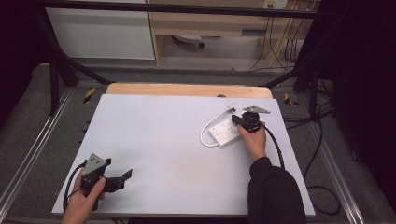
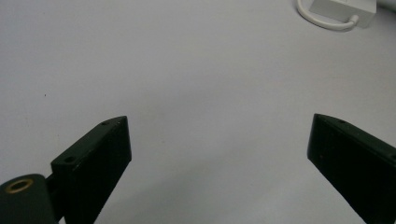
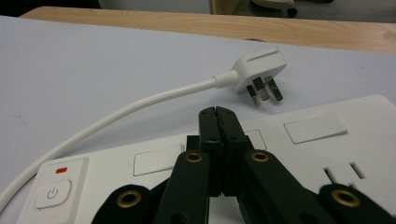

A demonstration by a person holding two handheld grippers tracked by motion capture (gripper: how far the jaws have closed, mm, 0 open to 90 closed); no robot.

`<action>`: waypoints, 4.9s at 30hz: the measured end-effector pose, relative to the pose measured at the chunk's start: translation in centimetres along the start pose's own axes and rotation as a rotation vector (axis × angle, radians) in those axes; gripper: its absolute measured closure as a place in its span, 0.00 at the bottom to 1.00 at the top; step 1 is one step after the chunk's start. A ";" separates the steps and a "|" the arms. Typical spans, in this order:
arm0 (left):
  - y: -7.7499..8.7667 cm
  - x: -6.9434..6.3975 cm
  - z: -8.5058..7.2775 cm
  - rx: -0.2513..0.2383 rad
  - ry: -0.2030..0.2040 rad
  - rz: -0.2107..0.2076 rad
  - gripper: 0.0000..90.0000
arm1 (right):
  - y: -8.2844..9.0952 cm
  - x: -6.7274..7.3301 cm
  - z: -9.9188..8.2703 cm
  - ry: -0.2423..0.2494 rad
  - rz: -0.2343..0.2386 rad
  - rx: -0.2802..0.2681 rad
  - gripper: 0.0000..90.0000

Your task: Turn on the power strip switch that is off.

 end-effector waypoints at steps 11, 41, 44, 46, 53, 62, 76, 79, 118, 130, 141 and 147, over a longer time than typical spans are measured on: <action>0.0 0.0 0.0 0.003 0.000 -0.001 0.07 | -0.3 0.5 -0.2 -0.006 0.009 -0.003 1.00; 0.0 0.0 -0.1 0.007 -0.005 -0.001 0.07 | -0.4 0.4 0.0 -0.014 0.002 0.006 1.00; 0.0 0.0 -0.1 0.008 -0.005 -0.002 0.07 | -0.3 0.4 0.1 -0.013 0.003 0.001 1.00; 0.0 0.0 -0.1 0.010 -0.005 -0.003 0.07 | -0.2 0.4 0.2 -0.014 0.005 -0.002 1.00; 0.0 0.0 -0.1 0.008 -0.006 -0.001 0.07 | 0.1 0.3 0.6 -0.018 0.001 -0.012 1.00; 0.0 -0.1 -0.1 0.015 -0.008 -0.002 0.07 | 0.7 0.0 1.2 -0.012 0.002 -0.025 0.96; -0.1 -0.1 -0.2 0.020 -0.007 -0.003 0.07 | 1.5 -0.1 1.9 -0.016 0.004 -0.046 0.84; -0.2 -0.1 -0.2 0.022 -0.008 -0.003 0.07 | 1.5 -0.3 2.0 -0.017 -0.009 -0.045 0.81; -0.3 -0.1 -0.4 0.035 -0.009 -0.001 0.07 | 3.3 -1.5 3.2 -0.064 -0.059 -0.021 0.05; -0.3 -0.1 -0.4 0.035 -0.008 0.001 0.07 | 5.6 -2.1 3.9 -0.053 -0.038 -0.014 0.06; -0.3 -0.1 -0.4 0.035 -0.007 0.003 0.07 | 9.1 -2.4 4.7 -0.031 -0.002 -0.033 0.06; -0.3 -0.1 -0.5 0.034 -0.005 0.005 0.07 | 11.1 -2.7 4.4 -0.033 0.018 -0.054 0.06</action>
Point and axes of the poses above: each handheld gripper's, and its own axes: y roughly backward along the jaws, z roughly out of its top, x roughly to its left, the point moved 5 cm from there along -y, roughly forward along the jaws, and after that the axes turned 13 degrees about -z, right-handed, at the moved point
